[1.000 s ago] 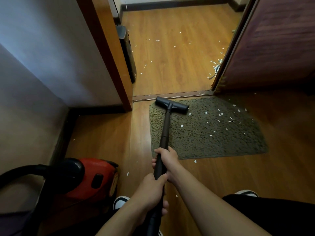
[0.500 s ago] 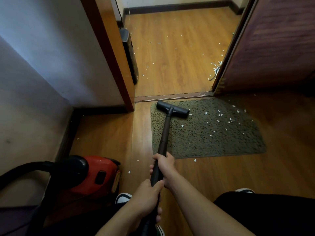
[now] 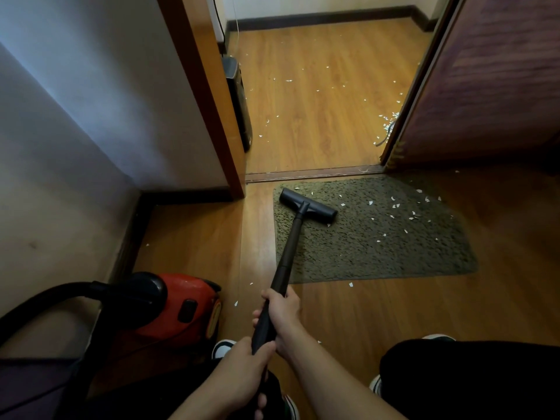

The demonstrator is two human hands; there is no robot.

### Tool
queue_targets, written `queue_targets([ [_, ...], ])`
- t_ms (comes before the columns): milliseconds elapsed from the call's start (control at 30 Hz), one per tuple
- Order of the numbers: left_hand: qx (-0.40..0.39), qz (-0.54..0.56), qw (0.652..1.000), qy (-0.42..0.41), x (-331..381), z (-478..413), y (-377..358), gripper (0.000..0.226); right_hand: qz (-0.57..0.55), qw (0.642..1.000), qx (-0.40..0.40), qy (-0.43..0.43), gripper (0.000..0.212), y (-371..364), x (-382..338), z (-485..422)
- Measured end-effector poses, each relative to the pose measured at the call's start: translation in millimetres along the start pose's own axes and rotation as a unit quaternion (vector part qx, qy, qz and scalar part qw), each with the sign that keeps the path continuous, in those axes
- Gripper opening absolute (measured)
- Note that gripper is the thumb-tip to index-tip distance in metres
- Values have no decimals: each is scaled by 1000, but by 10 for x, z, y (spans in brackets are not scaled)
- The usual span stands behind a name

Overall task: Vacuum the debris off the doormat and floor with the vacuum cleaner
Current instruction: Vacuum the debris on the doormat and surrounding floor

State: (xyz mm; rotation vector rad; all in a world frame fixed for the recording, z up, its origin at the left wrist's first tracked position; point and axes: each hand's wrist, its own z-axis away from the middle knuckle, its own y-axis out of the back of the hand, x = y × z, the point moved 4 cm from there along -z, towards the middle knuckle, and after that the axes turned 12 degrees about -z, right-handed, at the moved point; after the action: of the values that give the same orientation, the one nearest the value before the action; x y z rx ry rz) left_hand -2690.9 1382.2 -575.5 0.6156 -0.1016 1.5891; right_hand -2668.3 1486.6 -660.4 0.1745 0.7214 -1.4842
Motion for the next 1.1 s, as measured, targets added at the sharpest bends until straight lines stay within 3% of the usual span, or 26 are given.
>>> queue_targets([
  [733,-17,59,998,-22,799,-577,178,31,16,1000,-1,21,8,-319,-723,-770],
  [1100,-57,39,997,-24,790,-329,-175,23,-3,998,42,36,9,178,-758,-501],
])
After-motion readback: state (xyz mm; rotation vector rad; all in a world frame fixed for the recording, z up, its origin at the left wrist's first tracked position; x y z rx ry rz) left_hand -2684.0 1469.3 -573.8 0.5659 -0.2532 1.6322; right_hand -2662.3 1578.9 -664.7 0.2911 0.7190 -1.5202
